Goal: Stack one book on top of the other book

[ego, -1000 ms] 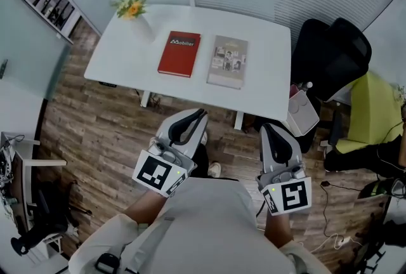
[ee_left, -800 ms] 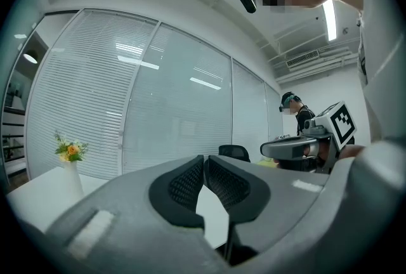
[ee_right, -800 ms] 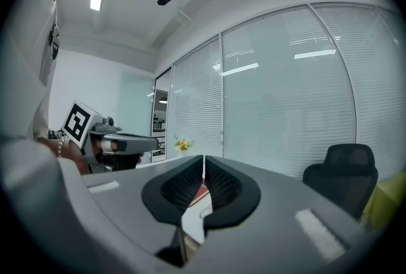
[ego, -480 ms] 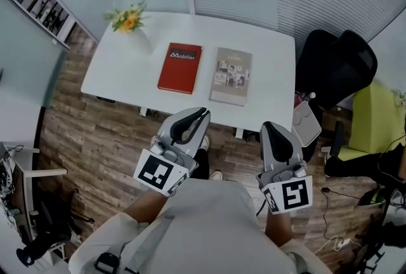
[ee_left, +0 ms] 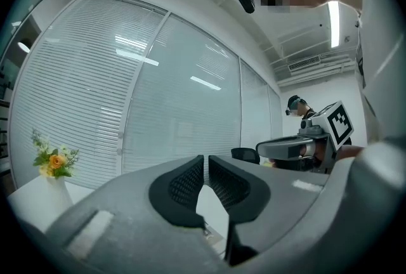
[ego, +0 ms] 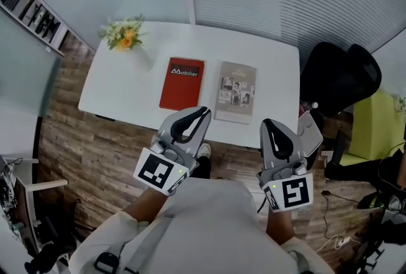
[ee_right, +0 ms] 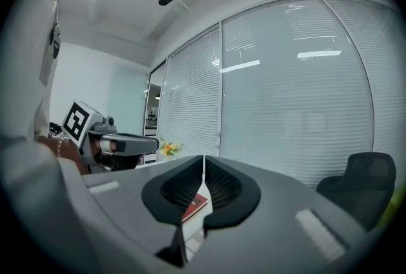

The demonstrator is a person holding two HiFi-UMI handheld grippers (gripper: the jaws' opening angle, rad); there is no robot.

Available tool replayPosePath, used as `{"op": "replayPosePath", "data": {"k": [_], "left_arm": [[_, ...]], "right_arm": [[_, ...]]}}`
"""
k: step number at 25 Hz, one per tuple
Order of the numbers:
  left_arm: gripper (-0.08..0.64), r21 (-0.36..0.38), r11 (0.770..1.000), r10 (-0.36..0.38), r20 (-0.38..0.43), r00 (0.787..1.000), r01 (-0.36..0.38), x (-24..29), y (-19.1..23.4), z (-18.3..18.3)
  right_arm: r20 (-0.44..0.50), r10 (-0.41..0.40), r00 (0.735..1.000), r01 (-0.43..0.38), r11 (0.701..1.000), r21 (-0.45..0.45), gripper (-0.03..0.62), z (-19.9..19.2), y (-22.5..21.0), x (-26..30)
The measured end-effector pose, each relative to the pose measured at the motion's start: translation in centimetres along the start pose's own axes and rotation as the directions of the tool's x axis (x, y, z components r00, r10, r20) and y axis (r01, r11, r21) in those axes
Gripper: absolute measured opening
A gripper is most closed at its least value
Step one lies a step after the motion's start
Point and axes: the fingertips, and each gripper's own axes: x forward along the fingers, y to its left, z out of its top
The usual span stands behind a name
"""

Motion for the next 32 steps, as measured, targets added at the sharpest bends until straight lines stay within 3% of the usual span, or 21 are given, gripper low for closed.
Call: {"op": "replayPosePath", "data": {"k": [15,32], "left_arm": [[0.025,-0.006,1.0,-0.028,0.007,1.0,0.028,3.6,7.5,0.4],[0.02,-0.067,0.995,-0.072,-0.025,0.997,0.07,7.3,9.0,-1.8]], "right_arm": [[-0.007,0.002,1.0,-0.002,0.999,-0.038,0.012,1.0,-0.4,8.6],[-0.049,-0.044,0.998,0.043,0.999,-0.014,0.02,-1.2,-3.7,10.7]]}}
